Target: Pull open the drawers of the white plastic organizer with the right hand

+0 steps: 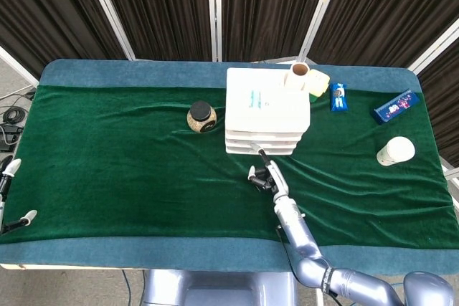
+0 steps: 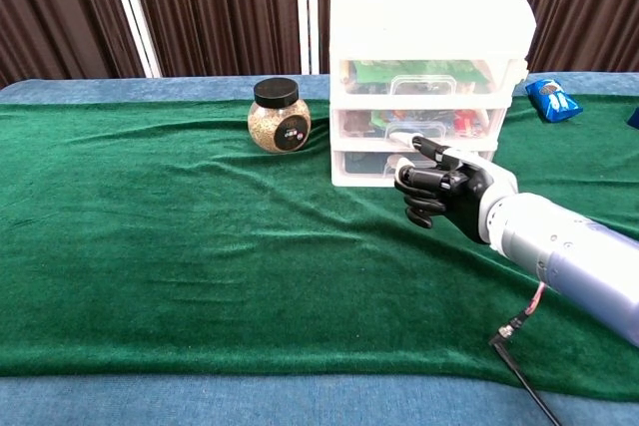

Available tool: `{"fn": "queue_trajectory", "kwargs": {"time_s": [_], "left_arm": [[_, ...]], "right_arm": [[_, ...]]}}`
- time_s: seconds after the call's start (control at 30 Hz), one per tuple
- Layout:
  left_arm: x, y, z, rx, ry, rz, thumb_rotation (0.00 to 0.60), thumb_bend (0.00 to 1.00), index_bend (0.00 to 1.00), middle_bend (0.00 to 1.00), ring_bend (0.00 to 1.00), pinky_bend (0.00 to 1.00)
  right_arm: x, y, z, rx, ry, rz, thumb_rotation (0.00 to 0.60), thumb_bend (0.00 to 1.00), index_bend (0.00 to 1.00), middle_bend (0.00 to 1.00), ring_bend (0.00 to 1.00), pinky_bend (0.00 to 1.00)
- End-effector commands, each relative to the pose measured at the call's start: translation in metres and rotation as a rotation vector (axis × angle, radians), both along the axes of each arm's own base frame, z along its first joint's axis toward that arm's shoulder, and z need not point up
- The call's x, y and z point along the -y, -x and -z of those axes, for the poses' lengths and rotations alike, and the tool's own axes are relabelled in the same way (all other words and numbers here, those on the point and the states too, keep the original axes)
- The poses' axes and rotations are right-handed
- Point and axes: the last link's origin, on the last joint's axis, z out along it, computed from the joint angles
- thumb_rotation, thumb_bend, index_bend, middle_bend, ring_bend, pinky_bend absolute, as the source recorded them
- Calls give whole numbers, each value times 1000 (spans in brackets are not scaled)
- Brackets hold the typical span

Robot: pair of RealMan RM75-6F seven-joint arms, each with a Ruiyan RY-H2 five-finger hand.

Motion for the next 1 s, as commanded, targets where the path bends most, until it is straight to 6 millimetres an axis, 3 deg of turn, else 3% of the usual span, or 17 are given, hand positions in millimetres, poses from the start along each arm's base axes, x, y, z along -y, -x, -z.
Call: {"fn": "queue_trajectory", "kwargs": {"time_s": [0.03, 0.3, 1.0], "left_arm": [[0, 0, 0, 0, 1, -1, 600, 79, 0, 0, 0, 0], [-1, 1, 1, -1, 7, -3, 600, 79, 0, 0, 0, 0], [1, -2, 3, -8, 13, 0, 600, 79, 0, 0, 0, 0]], "right_arm": [[1, -2, 1, 5, -6, 0, 600, 676, 150, 971, 989, 875], [0, -3, -1, 20, -14, 1, 600, 676, 217, 971, 989, 875], [-17, 6, -7, 41, -52, -11, 600, 676, 245, 971, 989, 875]]}}
